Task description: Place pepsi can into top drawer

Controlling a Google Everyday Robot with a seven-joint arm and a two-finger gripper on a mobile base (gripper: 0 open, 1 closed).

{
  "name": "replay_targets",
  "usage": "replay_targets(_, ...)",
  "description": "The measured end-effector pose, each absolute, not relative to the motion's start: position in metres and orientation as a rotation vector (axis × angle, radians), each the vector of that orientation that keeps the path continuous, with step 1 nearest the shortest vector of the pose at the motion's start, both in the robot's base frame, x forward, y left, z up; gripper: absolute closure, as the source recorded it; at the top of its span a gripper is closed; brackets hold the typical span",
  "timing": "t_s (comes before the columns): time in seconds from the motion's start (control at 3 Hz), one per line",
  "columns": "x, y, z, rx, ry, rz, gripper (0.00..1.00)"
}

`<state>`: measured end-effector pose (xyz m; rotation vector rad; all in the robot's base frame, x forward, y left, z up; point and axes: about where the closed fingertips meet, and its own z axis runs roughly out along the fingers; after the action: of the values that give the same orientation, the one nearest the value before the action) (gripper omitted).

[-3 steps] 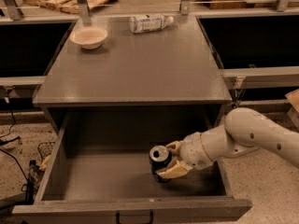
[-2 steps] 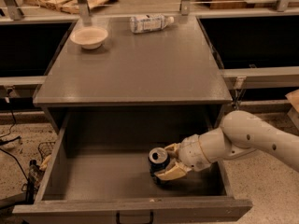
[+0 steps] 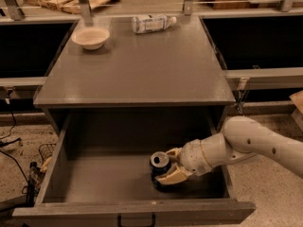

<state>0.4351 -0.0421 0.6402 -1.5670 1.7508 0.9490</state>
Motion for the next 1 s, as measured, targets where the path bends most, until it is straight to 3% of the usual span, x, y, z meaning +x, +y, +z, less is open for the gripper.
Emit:
replay_targets(0.67, 0.4326, -0.0432, 0.6350, -1.549, 1.752, 0.977, 1.00)
replay_targets(1.0, 0.4325, -0.0432, 0.6350, -1.549, 1.752, 0.977, 0.85)
